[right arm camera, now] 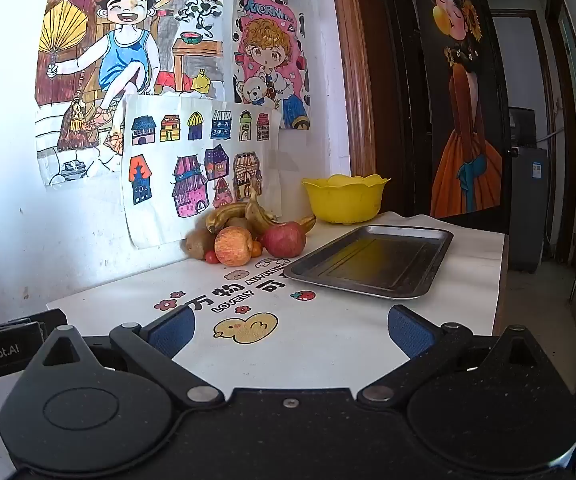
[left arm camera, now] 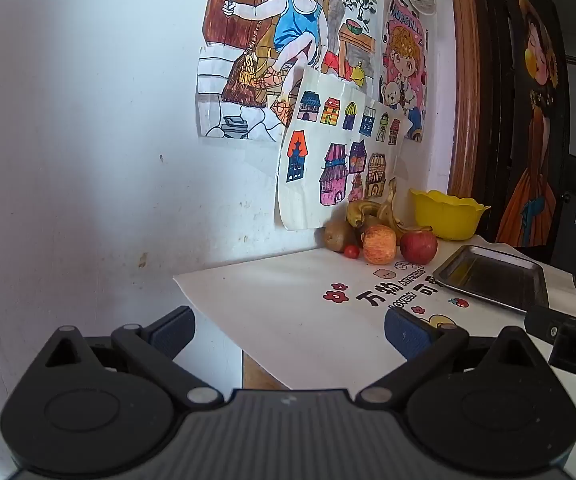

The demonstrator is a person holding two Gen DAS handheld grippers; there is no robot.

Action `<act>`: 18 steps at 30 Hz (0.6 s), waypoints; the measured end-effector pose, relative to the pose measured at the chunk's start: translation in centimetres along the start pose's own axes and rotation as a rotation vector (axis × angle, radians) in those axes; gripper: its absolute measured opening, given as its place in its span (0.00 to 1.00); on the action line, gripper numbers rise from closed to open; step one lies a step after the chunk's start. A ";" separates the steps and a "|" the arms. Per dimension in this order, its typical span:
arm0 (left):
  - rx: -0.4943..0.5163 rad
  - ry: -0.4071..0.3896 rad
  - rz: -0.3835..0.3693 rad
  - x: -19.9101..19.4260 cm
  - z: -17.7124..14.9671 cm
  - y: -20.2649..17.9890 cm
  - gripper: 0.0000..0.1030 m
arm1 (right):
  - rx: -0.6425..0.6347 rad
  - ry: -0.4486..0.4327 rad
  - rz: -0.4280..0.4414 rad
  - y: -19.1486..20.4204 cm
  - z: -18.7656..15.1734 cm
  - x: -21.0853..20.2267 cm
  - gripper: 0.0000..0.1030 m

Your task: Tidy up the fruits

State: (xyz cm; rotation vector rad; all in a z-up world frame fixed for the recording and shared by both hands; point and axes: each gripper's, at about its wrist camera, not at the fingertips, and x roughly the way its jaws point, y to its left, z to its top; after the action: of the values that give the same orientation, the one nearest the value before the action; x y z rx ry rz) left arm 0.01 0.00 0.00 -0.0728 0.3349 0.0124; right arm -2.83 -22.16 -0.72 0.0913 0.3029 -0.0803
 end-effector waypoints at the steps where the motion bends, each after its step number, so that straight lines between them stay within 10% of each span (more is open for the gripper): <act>1: 0.000 0.000 0.000 0.0 0.0 0.0 1.00 | 0.002 -0.001 0.001 0.0 0.0 0.0 0.99; 18: 0.001 0.002 0.001 0.0 0.0 0.0 1.00 | -0.002 0.005 -0.002 0.0 0.0 0.1 0.99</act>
State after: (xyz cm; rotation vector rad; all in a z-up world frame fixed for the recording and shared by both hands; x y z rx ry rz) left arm -0.02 0.00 0.01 -0.0721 0.3370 0.0132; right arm -2.76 -22.14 -0.72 0.0897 0.3084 -0.0813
